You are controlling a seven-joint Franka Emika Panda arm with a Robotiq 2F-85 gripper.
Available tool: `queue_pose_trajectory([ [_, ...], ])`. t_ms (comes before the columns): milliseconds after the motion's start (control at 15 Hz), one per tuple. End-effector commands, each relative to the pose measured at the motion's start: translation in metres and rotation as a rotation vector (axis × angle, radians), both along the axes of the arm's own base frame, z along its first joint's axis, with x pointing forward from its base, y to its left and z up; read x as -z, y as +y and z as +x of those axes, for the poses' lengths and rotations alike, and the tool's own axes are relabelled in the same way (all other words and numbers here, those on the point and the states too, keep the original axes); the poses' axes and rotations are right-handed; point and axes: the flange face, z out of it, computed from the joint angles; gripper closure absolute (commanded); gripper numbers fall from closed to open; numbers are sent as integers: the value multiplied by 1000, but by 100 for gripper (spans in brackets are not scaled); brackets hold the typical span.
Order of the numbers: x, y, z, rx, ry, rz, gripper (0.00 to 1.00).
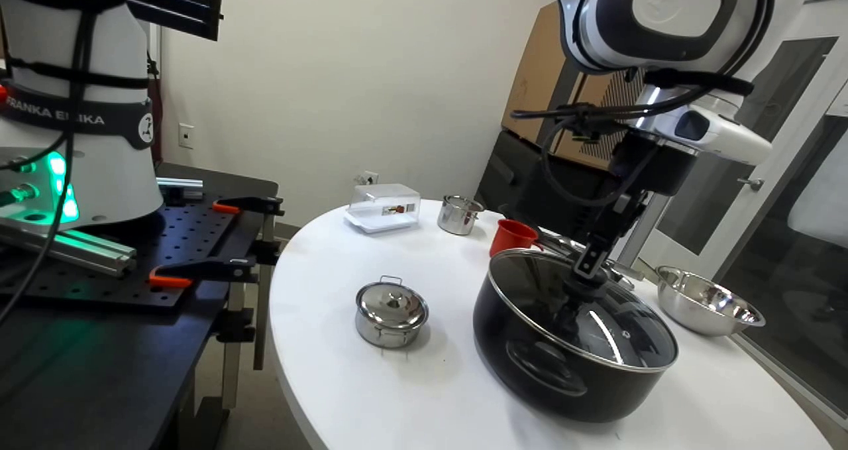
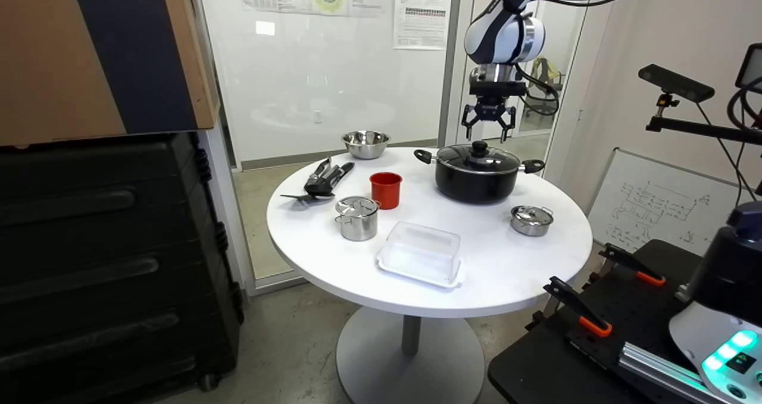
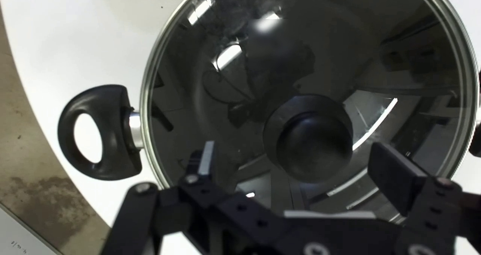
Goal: Take the lid from the black pot and put it on the table
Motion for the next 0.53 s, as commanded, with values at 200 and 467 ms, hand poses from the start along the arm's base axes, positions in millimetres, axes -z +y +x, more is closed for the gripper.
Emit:
queue_pose_trajectory([
  [200,15,5,15,4,-11,-3,20],
  [467,16,8,16,10,-9,0,51],
])
